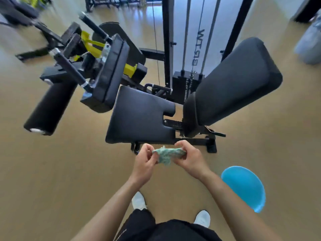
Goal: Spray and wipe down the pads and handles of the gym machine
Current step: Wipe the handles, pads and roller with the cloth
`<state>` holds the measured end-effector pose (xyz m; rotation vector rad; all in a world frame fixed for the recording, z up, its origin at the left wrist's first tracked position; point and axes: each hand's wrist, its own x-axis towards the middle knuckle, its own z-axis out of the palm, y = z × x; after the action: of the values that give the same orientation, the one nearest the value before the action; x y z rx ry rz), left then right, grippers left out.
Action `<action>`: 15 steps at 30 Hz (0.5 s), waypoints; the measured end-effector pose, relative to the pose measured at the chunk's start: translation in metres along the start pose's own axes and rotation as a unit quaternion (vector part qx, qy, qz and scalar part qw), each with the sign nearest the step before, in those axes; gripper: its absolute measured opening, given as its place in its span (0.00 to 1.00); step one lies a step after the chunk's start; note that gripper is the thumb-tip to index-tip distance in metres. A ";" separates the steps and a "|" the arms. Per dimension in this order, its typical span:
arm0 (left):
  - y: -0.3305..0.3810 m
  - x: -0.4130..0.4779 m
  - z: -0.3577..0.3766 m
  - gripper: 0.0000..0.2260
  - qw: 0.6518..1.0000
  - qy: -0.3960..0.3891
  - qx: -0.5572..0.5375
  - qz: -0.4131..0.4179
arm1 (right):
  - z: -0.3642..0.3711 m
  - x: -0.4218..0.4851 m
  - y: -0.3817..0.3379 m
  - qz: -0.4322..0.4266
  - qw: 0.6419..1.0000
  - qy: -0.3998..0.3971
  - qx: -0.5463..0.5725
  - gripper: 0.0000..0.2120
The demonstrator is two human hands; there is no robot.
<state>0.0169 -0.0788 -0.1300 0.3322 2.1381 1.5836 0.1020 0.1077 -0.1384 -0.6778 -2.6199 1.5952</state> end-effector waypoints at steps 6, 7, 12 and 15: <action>0.013 0.017 -0.115 0.10 0.992 0.092 -0.087 0.022 | 0.093 0.065 -0.089 0.024 1.000 0.000 0.013 0.12; 0.016 0.022 -0.132 0.10 0.989 0.104 -0.098 0.026 | 0.102 0.072 -0.103 0.041 0.997 0.007 0.061 0.12; 0.037 0.049 -0.198 0.11 0.977 0.178 -0.112 0.035 | 0.128 0.101 -0.175 0.025 0.972 0.058 0.226 0.05; 0.059 0.069 -0.223 0.11 0.968 0.200 -0.152 0.029 | 0.130 0.121 -0.224 -0.021 0.959 0.094 0.265 0.11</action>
<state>-0.1574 -0.2164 -0.0365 -0.0305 2.1279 2.1246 -0.1169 -0.0469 -0.0383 -0.6840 -1.9291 1.9801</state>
